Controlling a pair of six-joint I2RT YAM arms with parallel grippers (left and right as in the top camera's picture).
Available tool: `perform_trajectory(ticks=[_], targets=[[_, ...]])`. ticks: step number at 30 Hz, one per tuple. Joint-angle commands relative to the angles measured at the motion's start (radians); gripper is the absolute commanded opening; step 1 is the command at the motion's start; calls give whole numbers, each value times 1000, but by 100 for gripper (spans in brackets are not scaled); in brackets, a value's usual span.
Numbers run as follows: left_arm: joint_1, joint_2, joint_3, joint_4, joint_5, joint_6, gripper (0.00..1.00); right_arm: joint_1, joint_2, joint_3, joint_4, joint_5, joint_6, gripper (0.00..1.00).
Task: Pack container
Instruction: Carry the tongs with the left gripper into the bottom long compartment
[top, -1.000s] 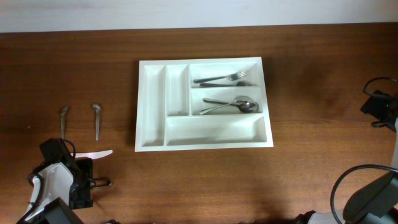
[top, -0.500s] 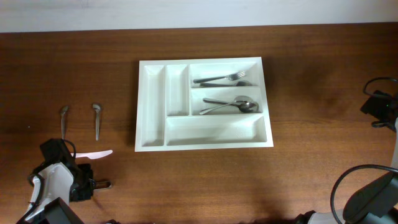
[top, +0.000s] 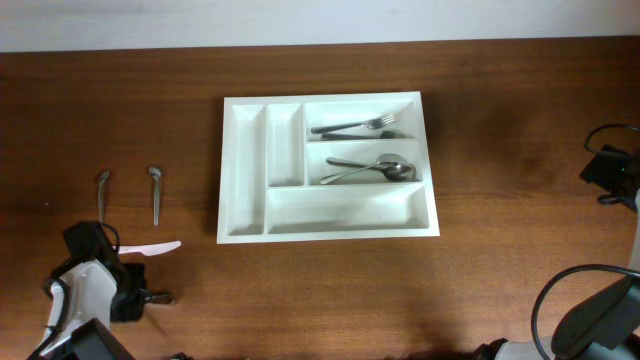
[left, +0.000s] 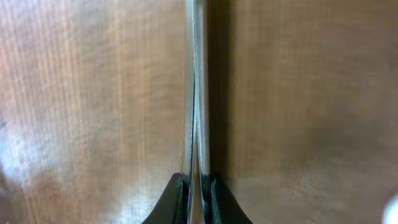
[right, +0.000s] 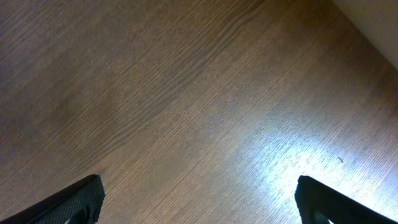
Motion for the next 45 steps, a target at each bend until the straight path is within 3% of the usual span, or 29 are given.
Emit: perform_trajectory(ticks=[1,8,12,21,25,30,34,42,45], targets=[[-20,-41,96,9,121,162,2,-5,-3,-3,3,16,0,99],[-224,-103,331,31,305,533,2,-5,-3,-3,3,16,0,99],[-401,-107,436,38,335,551,2,-5,-3,-3,3,16,0,99],[-737,-102,453,148,336,-56,2,-5,-3,-3,3,16,0,99],[-853,-102,453,141,336,-217,2,-5,-3,-3,3,16,0,99],[-983,-96,453,143,306,-533,2,-5,-3,-3,3,16,0,99],[-1054,-68,453,142,275,-652,4,-5,-3,-3,3,16,0,99],[-1187,82,453,151,298,-1004,4,-5,-3,-3,3,16,0,99],[-1221,140,453,224,309,-1022,2,-5,-3,-3,3,16,0,99]])
